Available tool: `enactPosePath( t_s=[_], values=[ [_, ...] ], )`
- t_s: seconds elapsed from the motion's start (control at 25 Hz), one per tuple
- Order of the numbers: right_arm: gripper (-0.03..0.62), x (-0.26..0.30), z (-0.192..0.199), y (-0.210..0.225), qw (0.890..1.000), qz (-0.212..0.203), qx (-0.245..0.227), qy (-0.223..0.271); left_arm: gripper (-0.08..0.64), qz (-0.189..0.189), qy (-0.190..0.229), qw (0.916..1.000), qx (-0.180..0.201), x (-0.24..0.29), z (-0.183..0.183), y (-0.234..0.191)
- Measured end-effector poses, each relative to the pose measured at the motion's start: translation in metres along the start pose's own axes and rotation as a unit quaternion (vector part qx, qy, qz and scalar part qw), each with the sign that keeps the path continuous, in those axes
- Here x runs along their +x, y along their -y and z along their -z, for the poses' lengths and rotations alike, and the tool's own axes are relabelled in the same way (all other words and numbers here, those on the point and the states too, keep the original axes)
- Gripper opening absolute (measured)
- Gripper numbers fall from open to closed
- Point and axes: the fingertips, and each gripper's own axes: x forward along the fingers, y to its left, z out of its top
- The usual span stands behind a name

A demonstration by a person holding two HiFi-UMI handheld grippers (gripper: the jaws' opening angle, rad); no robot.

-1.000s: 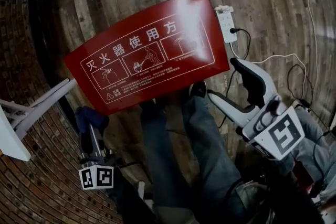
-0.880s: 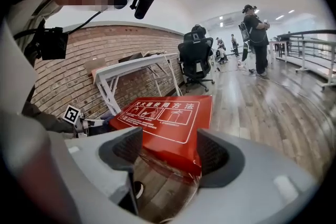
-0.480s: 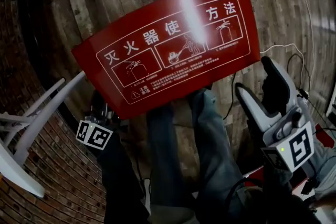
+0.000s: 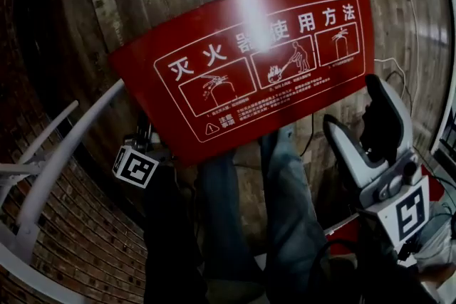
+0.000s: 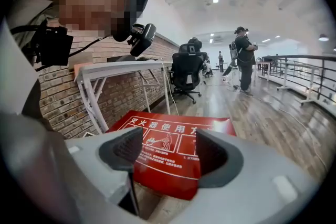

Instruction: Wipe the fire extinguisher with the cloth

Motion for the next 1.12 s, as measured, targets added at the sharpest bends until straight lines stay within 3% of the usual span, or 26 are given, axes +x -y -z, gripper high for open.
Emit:
enactPosePath(
  t_s=[0.08,0.16,0.24,0.32,0.4,0.64,0.88,1.04,1.12],
  values=[
    [0.316,0.001,-0.006,0.001,1.0,-0.001,0.008,0.006,0.078,0.06,0.046,0.9971,0.002,-0.003,-0.027,0.033],
    [0.316,0.003,-0.011,0.0,1.0,-0.002,0.02,0.013,0.078,0.121,0.086,0.9889,0.013,-0.012,-0.054,0.071],
    [0.316,0.006,-0.016,-0.003,0.999,-0.006,0.027,0.02,0.078,0.15,0.111,0.9818,0.034,-0.02,-0.074,0.106],
    [0.316,0.009,-0.021,-0.008,0.999,-0.013,0.026,0.024,0.078,0.129,0.112,0.9819,0.083,-0.023,-0.081,0.121],
    [0.316,0.013,-0.024,-0.014,0.999,-0.022,0.022,0.026,0.078,0.108,0.11,0.9829,0.101,-0.021,-0.081,0.115],
    [0.316,0.017,-0.016,-0.021,0.999,-0.032,0.008,0.014,0.08,0.042,0.066,0.9923,0.096,0.019,-0.069,0.05],
    [0.316,0.017,-0.005,-0.013,1.0,-0.018,0.023,0.007,0.08,0.009,0.049,0.9968,0.063,0.02,-0.046,0.017],
    [0.316,0.018,-0.005,-0.015,0.999,-0.023,0.024,0.006,0.08,-0.048,0.004,0.9982,0.035,0.016,-0.009,-0.022],
    [0.316,0.017,-0.003,-0.015,0.999,-0.024,0.023,0.003,0.08,-0.057,-0.021,0.9978,0.025,0.008,0.011,-0.029]
  ],
)
